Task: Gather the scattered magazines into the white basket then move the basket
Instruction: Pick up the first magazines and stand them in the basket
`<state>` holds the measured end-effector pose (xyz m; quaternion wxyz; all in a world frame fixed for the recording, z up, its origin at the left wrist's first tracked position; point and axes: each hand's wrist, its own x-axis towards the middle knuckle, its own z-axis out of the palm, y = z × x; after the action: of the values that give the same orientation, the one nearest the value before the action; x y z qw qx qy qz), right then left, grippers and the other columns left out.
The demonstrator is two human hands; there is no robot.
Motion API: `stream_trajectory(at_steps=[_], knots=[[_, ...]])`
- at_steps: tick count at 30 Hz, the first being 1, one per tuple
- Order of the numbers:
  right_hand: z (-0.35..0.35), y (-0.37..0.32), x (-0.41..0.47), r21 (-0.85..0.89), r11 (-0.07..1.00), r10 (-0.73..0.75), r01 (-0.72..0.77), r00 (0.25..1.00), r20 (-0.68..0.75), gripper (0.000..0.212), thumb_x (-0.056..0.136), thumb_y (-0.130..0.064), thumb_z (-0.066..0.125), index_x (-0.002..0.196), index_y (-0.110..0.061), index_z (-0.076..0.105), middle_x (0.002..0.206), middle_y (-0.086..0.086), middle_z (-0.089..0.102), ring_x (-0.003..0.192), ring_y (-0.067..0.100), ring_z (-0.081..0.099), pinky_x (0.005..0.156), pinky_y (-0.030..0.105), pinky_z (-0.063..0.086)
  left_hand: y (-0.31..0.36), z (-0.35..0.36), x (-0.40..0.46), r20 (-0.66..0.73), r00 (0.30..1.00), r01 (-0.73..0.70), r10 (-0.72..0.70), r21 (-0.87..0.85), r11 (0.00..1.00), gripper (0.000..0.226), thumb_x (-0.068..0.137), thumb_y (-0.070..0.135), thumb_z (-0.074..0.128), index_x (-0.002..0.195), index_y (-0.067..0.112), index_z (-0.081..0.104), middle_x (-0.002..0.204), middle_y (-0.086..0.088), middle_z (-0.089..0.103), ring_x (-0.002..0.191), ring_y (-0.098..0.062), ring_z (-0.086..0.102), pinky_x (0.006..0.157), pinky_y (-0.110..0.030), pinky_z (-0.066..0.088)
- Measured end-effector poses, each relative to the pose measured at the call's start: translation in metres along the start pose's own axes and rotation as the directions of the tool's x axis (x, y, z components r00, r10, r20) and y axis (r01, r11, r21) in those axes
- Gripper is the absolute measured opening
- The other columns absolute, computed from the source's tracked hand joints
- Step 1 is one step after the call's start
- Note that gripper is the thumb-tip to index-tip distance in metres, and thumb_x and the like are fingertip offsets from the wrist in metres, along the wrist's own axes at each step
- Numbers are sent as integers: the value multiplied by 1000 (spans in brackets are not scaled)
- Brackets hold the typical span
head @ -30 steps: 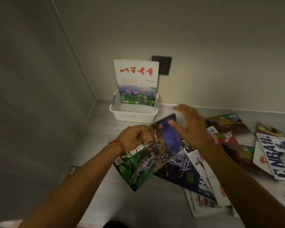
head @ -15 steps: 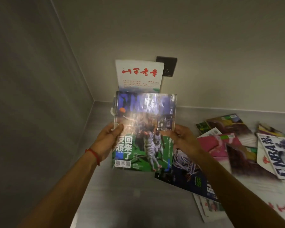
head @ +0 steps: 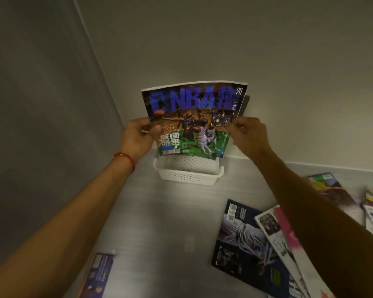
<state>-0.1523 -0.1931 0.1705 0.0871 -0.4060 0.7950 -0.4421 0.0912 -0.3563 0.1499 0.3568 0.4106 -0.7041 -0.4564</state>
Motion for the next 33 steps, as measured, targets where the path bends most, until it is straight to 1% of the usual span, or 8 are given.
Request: stream_trajectory(at_steps=[3, 10, 13, 18, 25, 27, 30, 33], knots=[[15, 12, 17, -32, 999, 21, -21, 1000, 15, 25, 91, -34, 62, 85, -13, 75, 74, 1, 75, 67, 17, 72, 71, 32, 59, -19, 19, 23, -61, 993, 100, -102, -30, 995, 13, 90, 15, 67, 90, 4, 73, 88, -22, 72, 81, -25, 64, 84, -59, 56], [48, 61, 25, -77, 993, 96, -93, 994, 45, 29, 93, -29, 63, 79, -6, 74, 77, 11, 75, 74, 29, 69, 72, 32, 52, -66, 53, 53, -91, 949, 290, -301, -111, 950, 10, 85, 6, 70, 91, 3, 77, 88, -15, 74, 83, -20, 65, 89, -58, 56], [62, 72, 30, -54, 987, 156, -153, 987, 48, 29, 92, -26, 66, 76, -3, 74, 76, 14, 73, 71, 29, 67, 65, 26, 42, -76, 62, 59, -119, 934, 323, -337, -120, 939, 18, 83, 9, 74, 99, 0, 75, 99, -18, 75, 89, -21, 67, 93, -52, 56], [82, 82, 35, -5, 969, 248, -248, 968, 28, 26, 90, -21, 66, 74, -1, 73, 74, 16, 73, 75, 31, 69, 64, 28, 46, -79, 76, 64, -98, 905, 381, -414, -248, 891, 25, 84, -6, 65, 109, -6, 71, 106, -24, 72, 93, -26, 62, 94, -47, 55], [88, 80, 39, 87, 931, 357, -355, 934, -8, 14, 86, -9, 58, 77, -7, 69, 83, 10, 74, 80, 28, 69, 71, 30, 54, -78, 80, 57, -14, 929, 367, -371, -103, 924, 36, 84, 1, 66, 115, 18, 72, 113, -5, 74, 105, -25, 69, 99, -46, 55], [87, 79, 37, 105, 926, 362, -363, 932, 26, 12, 86, -9, 58, 84, -12, 69, 94, 10, 74, 89, 29, 70, 79, 32, 55, -75, 82, 53, 34, 935, 355, -354, -140, 924, 42, 83, -5, 65, 117, 18, 70, 118, -2, 72, 108, -22, 68, 98, -43, 55], [81, 78, 28, 163, 901, 394, -401, 916, 78, 34, 88, -10, 60, 122, -16, 63, 123, 7, 67, 108, 26, 65, 85, 26, 48, -70, 79, 48, 104, 919, 394, -381, -230, 890, 47, 83, -13, 58, 116, 19, 66, 127, -2, 64, 116, -25, 61, 88, -31, 53], [67, 78, 12, 151, 907, 385, -394, 919, 90, 41, 89, -9, 60, 130, -14, 56, 131, 8, 61, 112, 25, 60, 90, 29, 47, -61, 72, 39, 95, 915, 390, -391, 26, 920, 57, 94, 7, 56, 147, 12, 37, 146, -7, 47, 132, -25, 47, 100, -38, 50]])
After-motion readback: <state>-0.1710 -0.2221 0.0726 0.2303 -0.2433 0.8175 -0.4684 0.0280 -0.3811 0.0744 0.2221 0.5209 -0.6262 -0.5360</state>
